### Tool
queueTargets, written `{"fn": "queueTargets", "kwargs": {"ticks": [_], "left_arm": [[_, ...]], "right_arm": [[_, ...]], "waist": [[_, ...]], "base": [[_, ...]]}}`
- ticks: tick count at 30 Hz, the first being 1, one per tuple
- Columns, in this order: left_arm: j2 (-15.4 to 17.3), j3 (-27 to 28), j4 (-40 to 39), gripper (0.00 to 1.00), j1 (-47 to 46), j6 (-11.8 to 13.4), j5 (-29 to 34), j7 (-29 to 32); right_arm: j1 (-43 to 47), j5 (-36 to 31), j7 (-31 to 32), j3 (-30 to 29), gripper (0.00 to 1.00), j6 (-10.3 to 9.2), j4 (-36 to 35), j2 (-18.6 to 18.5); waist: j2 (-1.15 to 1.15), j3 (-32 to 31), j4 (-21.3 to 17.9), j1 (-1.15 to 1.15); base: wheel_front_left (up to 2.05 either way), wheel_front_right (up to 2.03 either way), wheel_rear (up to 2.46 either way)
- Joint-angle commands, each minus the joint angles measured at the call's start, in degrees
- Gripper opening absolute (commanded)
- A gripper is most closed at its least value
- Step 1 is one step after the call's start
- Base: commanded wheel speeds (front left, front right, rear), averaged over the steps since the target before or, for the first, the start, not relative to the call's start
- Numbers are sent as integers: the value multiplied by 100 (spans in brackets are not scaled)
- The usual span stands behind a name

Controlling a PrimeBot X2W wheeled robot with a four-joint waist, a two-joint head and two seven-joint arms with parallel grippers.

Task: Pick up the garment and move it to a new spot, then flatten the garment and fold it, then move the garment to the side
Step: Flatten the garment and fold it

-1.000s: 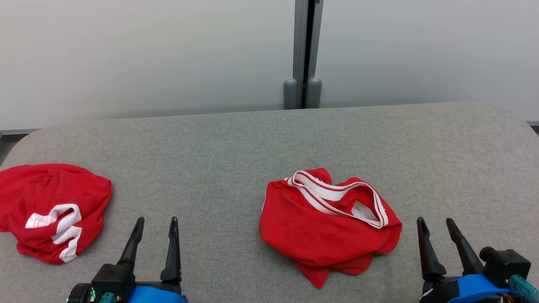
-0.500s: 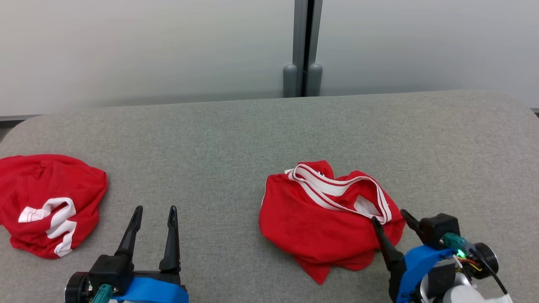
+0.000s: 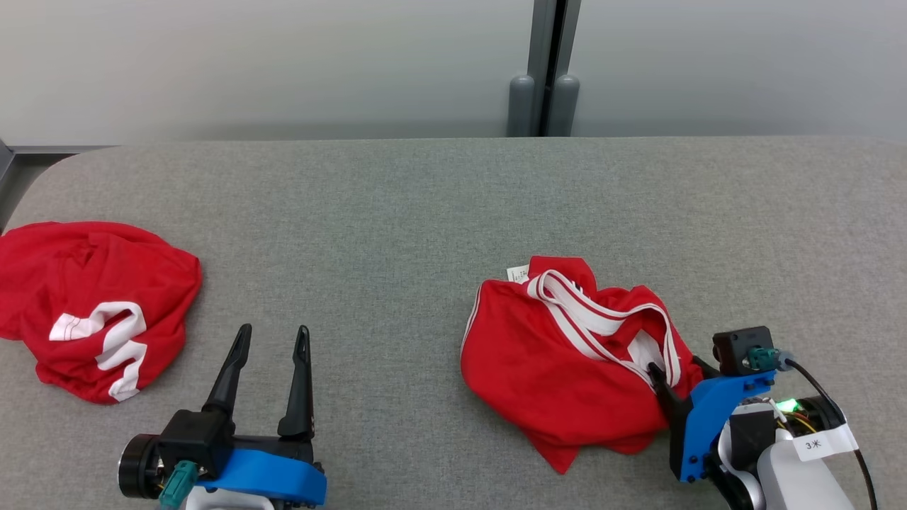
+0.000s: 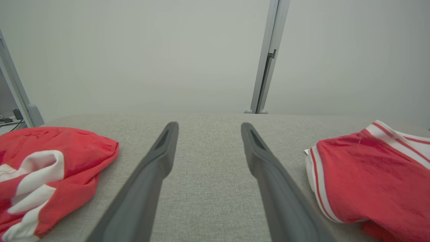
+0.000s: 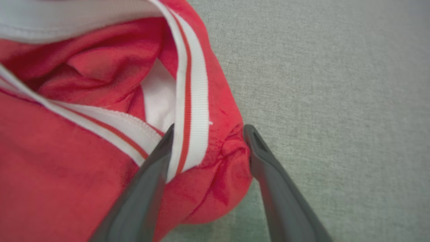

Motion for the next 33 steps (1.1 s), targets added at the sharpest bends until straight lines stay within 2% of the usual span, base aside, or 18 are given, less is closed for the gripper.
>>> {"fn": "queueTargets", "kwargs": {"ticks": [1,5,9,13,17,18,21,24,28,33], "left_arm": [[-1,-6,16,100,-93,-10,32,-27],[-21,21,45,100,-101,-36,51,-27],[-48,30,56,100,-43,-50,70,-27],[-75,18,48,100,27,-73,89,-27],[-86,48,16,100,83,-86,92,-27],[-86,48,16,100,83,-86,92,-27],[-96,44,-4,100,83,-100,101,-27],[-115,30,-19,100,45,-113,118,-27],[-142,-13,-29,100,-13,-146,147,-27],[-184,-48,-13,100,-36,-185,158,-27]], "right_arm": [[-92,86,49,-38,0,2,88,11],[-189,240,120,-88,0,2,230,-26],[-307,497,-43,-26,0,3,27,-19],[-500,940,-54,254,0,3,-603,21],[-887,1647,75,911,0,3,-1509,70],[-887,1647,75,911,0,3,-1509,70],[-1371,2227,180,1459,0,3,-2008,108],[-1989,2599,140,1929,0,3,-2223,147],[-2891,2967,-142,2368,0,3,-2144,178],[-3939,3500,-756,2590,0,3,-1894,179]], "waist": [[0,0,22,-1],[0,-39,52,-1],[0,-122,68,-1],[0,-210,68,-1],[0,-247,3,-1],[0,-247,3,-1],[0,-242,-21,-1],[0,-225,-10,-1],[0,-202,77,-1],[0,-206,235,-1]], "base": [[0,0,0],[0,0,0],[0,0,0],[0,0,0],[0,0,0],[0,0,0],[0,0,0],[0,0,0],[0,0,0],[0,0,0]]}}
